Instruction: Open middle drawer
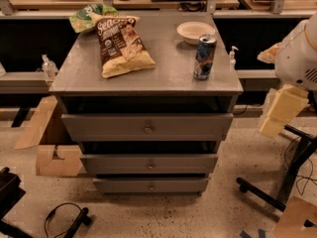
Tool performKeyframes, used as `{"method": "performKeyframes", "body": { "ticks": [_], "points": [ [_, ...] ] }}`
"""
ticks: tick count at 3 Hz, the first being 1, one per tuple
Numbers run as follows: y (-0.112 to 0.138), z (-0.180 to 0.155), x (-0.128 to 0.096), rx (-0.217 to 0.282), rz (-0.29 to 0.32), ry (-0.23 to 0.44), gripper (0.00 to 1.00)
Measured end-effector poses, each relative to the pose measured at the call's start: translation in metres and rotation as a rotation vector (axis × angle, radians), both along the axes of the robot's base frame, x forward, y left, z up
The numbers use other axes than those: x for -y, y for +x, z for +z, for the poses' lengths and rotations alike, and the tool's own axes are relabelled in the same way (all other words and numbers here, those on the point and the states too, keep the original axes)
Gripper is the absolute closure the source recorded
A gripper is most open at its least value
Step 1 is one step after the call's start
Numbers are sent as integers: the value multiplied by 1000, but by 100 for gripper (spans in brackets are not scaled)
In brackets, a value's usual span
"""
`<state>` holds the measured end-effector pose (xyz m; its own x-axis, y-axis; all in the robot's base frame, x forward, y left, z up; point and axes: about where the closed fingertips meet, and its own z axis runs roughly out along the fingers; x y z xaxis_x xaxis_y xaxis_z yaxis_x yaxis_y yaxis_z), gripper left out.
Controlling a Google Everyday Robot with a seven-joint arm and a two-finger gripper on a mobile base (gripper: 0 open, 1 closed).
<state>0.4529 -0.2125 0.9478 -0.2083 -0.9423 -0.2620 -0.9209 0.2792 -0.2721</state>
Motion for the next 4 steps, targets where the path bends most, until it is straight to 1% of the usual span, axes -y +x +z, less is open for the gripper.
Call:
{"method": "performKeyframes", "body": {
  "ticks": [1, 2, 3, 4],
  "points": [
    [0, -46, 8, 37, 2, 8, 0],
    [-8, -121, 30, 87, 13, -1, 0],
    [10, -152, 42, 176, 2, 6, 0],
    [27, -139, 42, 256, -12, 8, 0]
  ]
}}
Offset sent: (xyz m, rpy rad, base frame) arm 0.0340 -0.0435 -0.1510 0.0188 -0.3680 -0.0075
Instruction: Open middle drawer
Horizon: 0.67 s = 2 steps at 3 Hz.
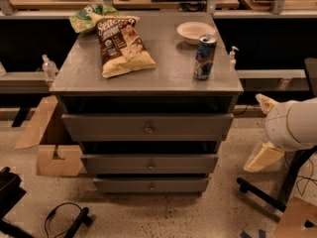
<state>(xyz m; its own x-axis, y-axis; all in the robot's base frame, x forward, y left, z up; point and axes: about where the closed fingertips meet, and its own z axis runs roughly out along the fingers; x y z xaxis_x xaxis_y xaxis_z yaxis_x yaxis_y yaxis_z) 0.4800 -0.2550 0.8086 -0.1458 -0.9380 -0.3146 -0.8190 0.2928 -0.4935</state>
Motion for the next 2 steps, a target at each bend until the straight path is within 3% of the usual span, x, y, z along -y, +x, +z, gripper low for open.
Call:
{"method": "performKeyframes", "body": {
  "ticks": [1, 2],
  "points": [
    [-7, -28, -6, -40, 9, 4, 0],
    [-15, -86, -9, -92, 5, -8, 0]
  ]
}}
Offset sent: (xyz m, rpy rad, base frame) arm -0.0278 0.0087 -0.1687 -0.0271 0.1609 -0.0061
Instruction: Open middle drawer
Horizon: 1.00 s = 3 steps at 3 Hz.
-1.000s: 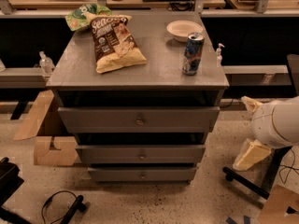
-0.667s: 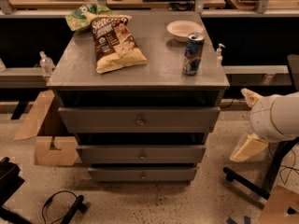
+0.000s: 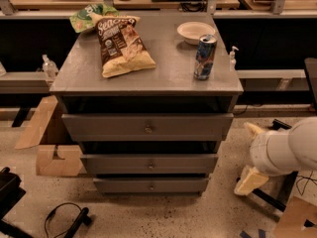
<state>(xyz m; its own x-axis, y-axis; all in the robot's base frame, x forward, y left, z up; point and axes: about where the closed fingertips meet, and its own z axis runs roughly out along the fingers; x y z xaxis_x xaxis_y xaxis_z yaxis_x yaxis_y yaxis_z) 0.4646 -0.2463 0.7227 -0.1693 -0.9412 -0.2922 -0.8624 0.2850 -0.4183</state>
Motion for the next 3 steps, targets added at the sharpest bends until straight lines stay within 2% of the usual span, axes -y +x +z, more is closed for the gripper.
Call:
{"method": "performKeyframes", "body": {
  "ticks": [1, 2, 3],
  "points": [
    [0, -59, 3, -19, 17, -2, 0],
    [13, -109, -2, -35, 73, -20, 0],
    [26, -151, -7, -109, 113, -60, 0]
  ]
}}
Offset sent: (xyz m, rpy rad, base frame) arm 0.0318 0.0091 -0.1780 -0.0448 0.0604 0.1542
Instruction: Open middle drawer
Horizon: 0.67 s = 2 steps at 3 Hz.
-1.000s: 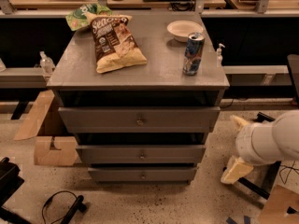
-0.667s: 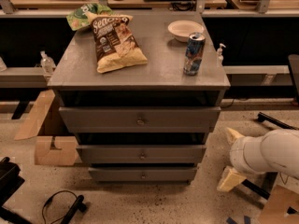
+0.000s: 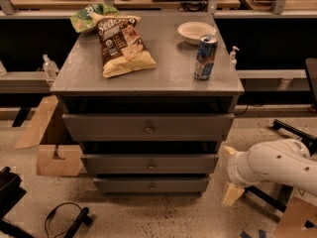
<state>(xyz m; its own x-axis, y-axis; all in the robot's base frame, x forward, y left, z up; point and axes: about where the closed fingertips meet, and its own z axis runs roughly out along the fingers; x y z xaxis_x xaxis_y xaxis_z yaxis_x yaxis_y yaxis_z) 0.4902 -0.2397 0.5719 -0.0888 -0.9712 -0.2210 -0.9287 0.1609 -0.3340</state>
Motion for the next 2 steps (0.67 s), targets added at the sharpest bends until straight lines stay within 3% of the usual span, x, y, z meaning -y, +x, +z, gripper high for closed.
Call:
{"method": "performKeyframes", "body": {
  "ticks": [2],
  "points": [
    [-5, -29, -23, -52, 35, -1, 0]
  ]
}}
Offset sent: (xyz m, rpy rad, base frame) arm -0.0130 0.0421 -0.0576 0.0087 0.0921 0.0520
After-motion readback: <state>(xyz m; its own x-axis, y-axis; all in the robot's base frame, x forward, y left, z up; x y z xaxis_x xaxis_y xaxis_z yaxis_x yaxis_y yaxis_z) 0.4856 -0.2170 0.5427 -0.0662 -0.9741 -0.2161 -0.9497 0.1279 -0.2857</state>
